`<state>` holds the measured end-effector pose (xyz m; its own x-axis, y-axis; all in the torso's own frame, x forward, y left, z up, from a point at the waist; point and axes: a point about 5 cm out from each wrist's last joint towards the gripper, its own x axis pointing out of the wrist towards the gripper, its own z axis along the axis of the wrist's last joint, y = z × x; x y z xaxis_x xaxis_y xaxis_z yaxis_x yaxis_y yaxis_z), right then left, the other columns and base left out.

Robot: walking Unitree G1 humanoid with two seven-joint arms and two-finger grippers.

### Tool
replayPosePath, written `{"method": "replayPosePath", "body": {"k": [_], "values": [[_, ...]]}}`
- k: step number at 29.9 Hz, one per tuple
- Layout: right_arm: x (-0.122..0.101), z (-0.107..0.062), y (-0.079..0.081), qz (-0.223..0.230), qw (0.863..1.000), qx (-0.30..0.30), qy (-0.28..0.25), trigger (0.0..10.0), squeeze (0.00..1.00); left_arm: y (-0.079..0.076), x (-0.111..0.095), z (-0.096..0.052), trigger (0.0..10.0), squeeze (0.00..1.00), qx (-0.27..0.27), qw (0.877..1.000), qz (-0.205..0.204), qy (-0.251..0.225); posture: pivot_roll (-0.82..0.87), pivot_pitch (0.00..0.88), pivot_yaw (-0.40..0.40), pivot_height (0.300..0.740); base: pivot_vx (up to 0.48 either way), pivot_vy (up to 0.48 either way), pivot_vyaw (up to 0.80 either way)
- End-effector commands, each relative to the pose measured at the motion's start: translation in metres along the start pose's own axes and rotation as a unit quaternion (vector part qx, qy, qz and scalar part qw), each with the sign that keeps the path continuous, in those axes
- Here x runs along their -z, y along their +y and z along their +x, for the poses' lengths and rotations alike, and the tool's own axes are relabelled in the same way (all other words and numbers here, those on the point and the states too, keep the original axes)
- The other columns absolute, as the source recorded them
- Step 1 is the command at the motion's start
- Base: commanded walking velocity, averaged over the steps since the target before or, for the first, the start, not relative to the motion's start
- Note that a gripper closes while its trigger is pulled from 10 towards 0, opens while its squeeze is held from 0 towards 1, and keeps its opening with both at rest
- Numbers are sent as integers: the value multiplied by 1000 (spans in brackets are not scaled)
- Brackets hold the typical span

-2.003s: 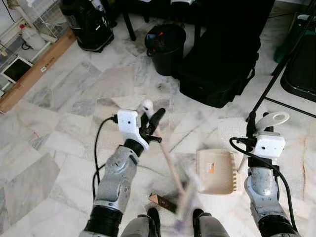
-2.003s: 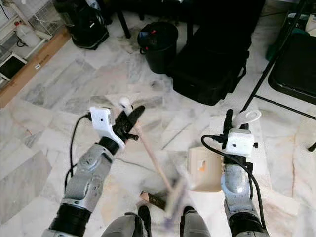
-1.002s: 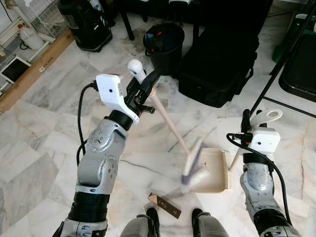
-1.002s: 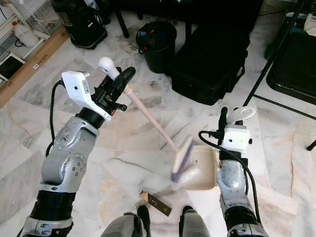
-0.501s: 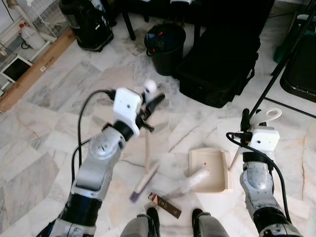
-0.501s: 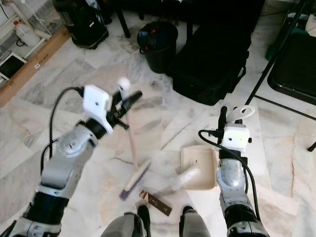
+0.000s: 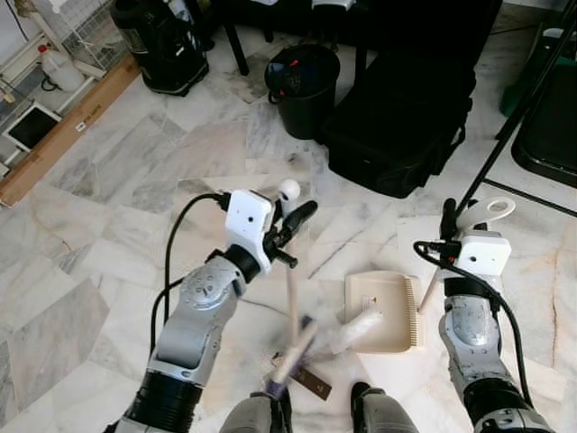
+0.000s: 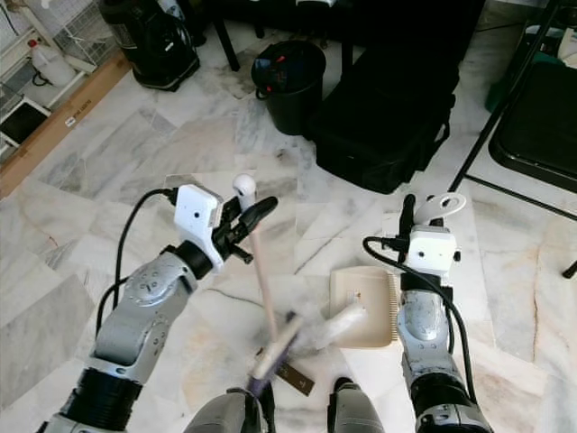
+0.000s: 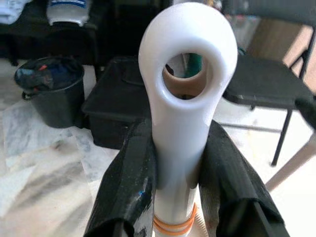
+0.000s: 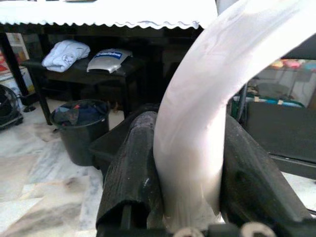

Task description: Sweep floor

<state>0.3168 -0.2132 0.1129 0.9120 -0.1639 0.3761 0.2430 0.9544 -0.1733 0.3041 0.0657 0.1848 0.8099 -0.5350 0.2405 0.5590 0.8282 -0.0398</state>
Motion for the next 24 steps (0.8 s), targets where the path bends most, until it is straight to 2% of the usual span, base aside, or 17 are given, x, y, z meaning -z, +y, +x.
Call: {"method": "replayPosePath", "body": {"k": [1,3,11,16,21,24], "values": [[16,-19,18,22,998,-27,51,10000,0,3,5,-4,10000,0,-24,1000,-17,6,87,282,197,740,0,0,0],[15,-19,20,29,998,-31,48,10000,0,0,4,-2,10000,0,-42,999,-33,-5,85,280,195,740,0,0,0],[11,-19,28,48,997,-39,43,10000,0,-7,-2,6,10000,0,-66,996,-49,-35,88,271,188,740,0,0,0],[7,-20,38,65,996,-49,38,10000,0,-14,-14,12,10000,0,-66,990,-99,-79,83,247,185,740,0,0,0],[8,-21,45,74,995,-52,45,10000,0,-10,-17,15,10000,0,-64,989,-102,-87,73,205,187,740,0,0,0],[6,-20,44,76,995,-48,40,10000,0,-3,-22,15,10000,0,-63,990,-84,-94,60,162,186,740,0,0,0]]}}
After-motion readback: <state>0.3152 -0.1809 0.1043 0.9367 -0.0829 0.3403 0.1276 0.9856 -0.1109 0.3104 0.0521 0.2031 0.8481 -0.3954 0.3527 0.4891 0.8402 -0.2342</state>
